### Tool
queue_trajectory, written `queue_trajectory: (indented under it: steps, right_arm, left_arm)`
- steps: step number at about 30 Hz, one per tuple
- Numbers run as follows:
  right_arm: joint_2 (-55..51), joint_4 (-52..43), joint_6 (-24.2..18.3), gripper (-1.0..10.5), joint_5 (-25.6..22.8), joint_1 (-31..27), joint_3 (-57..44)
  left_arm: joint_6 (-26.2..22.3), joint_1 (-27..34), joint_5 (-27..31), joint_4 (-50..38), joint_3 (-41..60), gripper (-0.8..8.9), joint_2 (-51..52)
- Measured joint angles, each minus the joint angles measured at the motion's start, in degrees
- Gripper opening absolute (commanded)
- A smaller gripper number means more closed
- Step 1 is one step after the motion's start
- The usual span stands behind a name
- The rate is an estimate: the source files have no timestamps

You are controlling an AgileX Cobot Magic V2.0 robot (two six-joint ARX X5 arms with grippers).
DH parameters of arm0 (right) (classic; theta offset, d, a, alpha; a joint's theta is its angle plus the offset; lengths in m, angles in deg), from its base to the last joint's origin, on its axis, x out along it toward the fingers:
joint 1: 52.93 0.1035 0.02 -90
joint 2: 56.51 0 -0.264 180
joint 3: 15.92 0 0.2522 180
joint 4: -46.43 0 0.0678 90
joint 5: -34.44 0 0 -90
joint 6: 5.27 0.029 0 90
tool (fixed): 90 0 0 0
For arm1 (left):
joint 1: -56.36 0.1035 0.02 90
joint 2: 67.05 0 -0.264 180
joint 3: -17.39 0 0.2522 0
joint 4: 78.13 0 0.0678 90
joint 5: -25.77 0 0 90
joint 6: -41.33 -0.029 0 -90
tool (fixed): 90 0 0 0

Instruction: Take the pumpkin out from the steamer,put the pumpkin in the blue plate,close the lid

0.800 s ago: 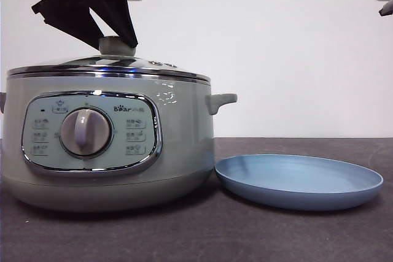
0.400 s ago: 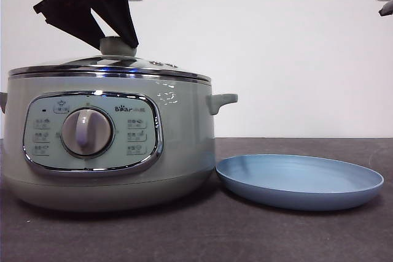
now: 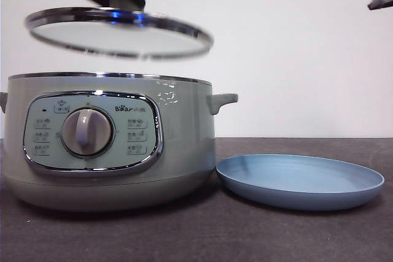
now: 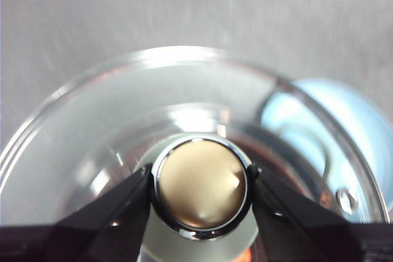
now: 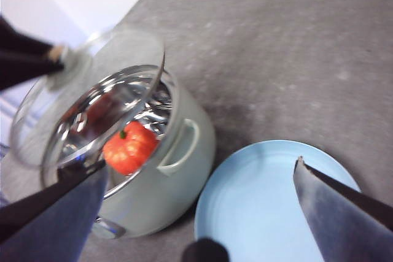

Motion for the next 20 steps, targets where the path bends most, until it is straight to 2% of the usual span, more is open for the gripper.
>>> queue_trajectory:
  steps: [8,11,14,20]
  right_arm:
    - [2.73,-2.43,0.0,5.1,-0.15,6.14,1.33]
    - [5.66,-2.34,0.02,5.3,-1.18,9.46,3.28]
    - [9.03,-2.12,0.0,6.0,-3.56,13.27,6.1]
    - [17.27,-1.25,-0.39,6.0,-7.54,21.66,13.55]
  left_arm:
    - [-2.34,0.0,0.87,8.9,-9.77,-0.07,0.11]
    - [-3.39,-0.04,4.0,9.51,-11.5,-0.07,1.31]
    - [-3.93,-0.04,7.98,10.27,-12.33,-0.07,3.69]
    - [-4.66,-0.02,15.74,12.24,-12.7,-0.07,9.88]
